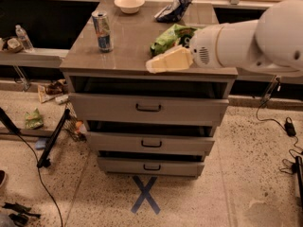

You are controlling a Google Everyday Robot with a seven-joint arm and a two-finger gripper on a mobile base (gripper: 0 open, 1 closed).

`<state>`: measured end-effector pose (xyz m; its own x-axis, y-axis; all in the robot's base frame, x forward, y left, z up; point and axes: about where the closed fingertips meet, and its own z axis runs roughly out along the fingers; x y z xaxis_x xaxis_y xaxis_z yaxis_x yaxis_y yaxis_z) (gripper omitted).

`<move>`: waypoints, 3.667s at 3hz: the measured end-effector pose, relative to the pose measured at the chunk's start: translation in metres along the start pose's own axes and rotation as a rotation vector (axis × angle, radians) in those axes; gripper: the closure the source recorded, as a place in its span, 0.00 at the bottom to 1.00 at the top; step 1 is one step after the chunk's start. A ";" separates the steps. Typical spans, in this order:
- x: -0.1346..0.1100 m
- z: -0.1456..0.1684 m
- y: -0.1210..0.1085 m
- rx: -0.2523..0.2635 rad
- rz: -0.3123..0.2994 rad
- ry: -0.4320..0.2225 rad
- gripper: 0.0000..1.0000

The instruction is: Move redbull can near blue chip bag

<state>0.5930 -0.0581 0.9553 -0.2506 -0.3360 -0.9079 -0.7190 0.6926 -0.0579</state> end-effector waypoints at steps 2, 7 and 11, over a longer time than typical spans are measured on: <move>-0.016 0.105 0.026 0.014 0.091 -0.150 0.00; -0.085 0.239 0.034 0.071 -0.003 -0.298 0.00; -0.101 0.333 -0.001 -0.003 0.007 -0.317 0.42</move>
Offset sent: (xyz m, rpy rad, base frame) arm 0.0997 0.1460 -0.0485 0.2692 -0.1005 -0.0951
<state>0.8351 0.1873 0.9086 -0.0414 -0.1153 -0.9925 -0.7202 0.6919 -0.0503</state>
